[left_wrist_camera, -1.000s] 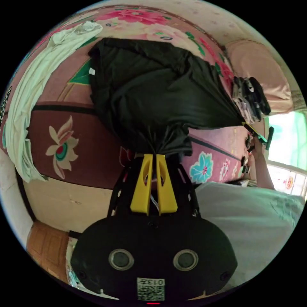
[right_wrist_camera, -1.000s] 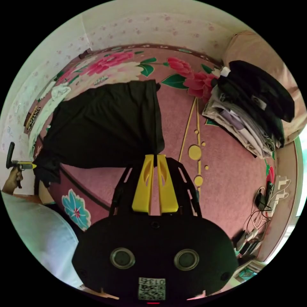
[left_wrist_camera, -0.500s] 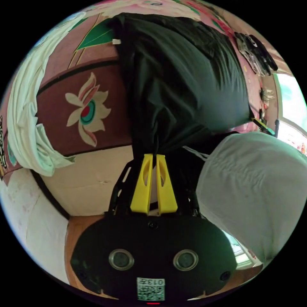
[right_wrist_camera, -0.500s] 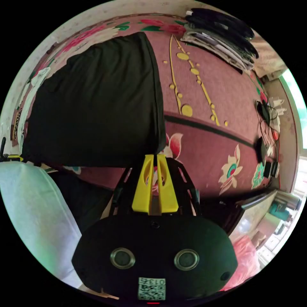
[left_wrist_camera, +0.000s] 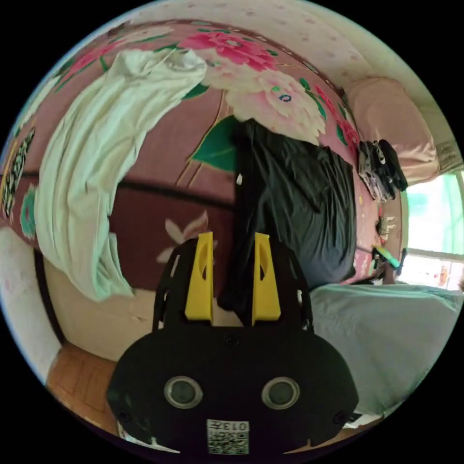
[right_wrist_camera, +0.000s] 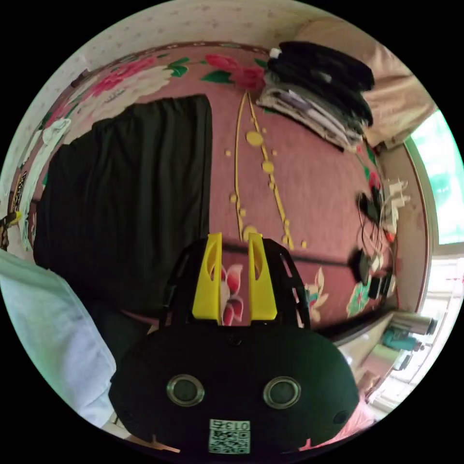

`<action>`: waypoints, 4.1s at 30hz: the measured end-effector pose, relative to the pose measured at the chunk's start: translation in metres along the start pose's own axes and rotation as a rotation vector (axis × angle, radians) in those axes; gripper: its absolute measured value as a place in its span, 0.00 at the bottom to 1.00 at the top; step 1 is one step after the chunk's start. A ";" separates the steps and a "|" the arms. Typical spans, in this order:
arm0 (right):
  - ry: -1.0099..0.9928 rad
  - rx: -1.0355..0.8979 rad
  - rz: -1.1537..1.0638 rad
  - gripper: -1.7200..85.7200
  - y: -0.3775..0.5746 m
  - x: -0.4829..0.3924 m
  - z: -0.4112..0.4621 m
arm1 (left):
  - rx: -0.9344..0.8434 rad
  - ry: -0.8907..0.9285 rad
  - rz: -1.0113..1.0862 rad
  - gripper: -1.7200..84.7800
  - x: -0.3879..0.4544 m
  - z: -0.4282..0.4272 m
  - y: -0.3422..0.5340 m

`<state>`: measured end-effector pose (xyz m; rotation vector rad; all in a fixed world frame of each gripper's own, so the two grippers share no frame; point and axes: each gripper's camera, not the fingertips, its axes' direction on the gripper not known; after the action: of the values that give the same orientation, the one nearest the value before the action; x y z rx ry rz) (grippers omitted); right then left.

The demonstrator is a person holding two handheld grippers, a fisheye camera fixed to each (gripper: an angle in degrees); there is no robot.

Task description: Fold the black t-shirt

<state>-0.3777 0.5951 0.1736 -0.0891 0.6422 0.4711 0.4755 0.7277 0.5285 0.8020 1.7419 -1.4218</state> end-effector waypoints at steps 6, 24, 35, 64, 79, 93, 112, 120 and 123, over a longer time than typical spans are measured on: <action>-0.014 0.215 -0.178 0.13 -0.160 -0.064 -0.005 | 0.094 -0.355 0.251 0.20 0.081 0.042 -0.117; -0.036 0.102 -0.273 0.04 -0.347 -0.126 0.069 | 0.155 -0.277 0.114 0.03 0.088 0.060 -0.185; -0.037 0.189 0.002 0.09 -0.322 -0.055 0.056 | 0.242 -0.282 0.135 0.04 0.118 0.049 -0.252; -0.398 0.330 -0.629 0.04 -0.305 -0.369 -0.048 | 0.167 -0.082 0.479 0.03 0.173 0.068 -0.168; -0.554 0.476 -0.380 0.14 -0.466 -0.281 -0.145 | 0.372 0.214 0.084 0.17 0.050 -0.009 -0.303; -0.071 0.289 -0.348 0.04 -0.112 -0.122 -0.135 | 0.148 -0.333 0.156 0.16 0.001 0.013 -0.027; -0.146 -0.054 0.051 0.14 0.048 -0.010 -0.124 | -0.024 -0.275 -0.128 0.25 -0.006 0.109 0.128; -0.153 -0.023 0.102 0.13 0.055 0.000 -0.145 | -0.042 -0.277 -0.199 0.25 -0.014 0.119 0.132; -0.134 -0.038 0.124 0.12 0.049 -0.001 -0.152 | -0.068 -0.292 -0.202 0.22 -0.017 0.121 0.129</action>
<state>-0.4848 0.6043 0.0552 -0.0537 0.5095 0.6037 0.6104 0.6329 0.4614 0.3676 1.6676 -1.5175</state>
